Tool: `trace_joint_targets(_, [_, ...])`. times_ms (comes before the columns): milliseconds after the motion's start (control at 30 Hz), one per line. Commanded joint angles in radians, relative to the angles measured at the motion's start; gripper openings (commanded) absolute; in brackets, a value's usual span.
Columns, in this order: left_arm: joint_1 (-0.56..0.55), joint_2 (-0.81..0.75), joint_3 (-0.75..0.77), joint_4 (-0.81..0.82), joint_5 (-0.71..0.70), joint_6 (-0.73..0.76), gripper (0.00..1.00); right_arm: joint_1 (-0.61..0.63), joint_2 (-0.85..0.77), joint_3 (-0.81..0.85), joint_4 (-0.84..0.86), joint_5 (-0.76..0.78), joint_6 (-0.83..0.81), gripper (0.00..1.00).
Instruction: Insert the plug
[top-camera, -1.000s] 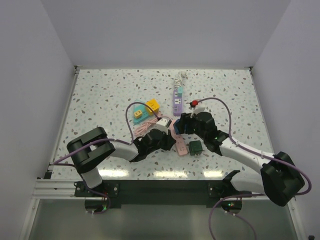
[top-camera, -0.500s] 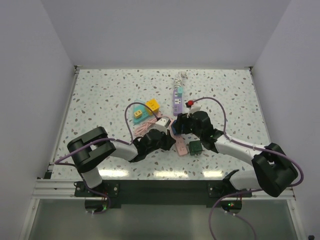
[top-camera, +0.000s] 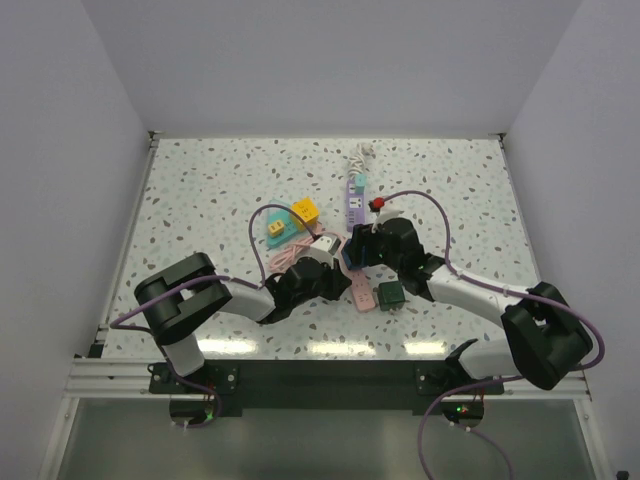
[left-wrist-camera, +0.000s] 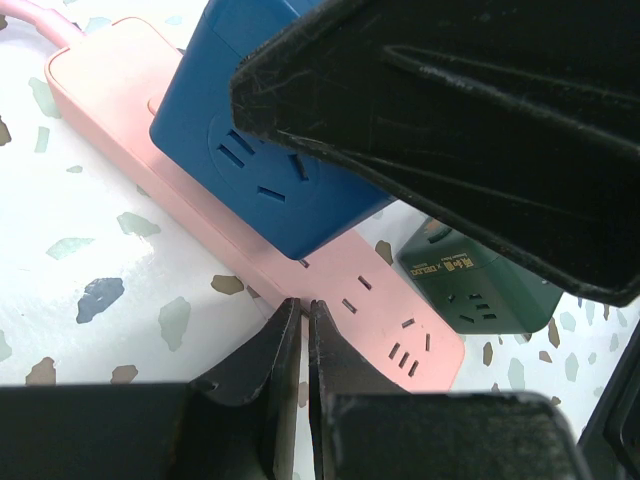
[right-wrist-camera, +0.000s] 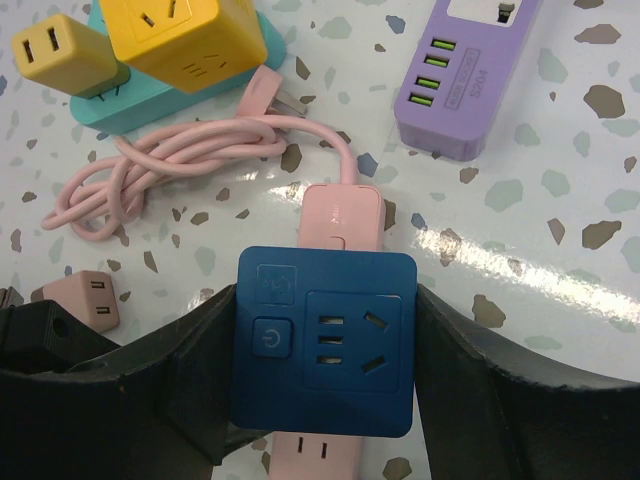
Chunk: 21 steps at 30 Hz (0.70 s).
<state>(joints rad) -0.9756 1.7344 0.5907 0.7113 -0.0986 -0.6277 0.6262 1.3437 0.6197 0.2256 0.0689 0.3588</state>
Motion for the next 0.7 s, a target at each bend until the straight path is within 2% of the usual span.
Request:
trace_joint_targets(0, [0.0, 0.042, -0.032, -0.11, 0.017, 0.029, 0.1, -0.002, 0.021, 0.04, -0.038, 0.02, 0.014, 0.0])
trace_joint_targets(667, [0.011, 0.039, -0.043, -0.09, 0.025, 0.034, 0.08, 0.02, 0.008, 0.043, -0.108, 0.074, 0.032, 0.0])
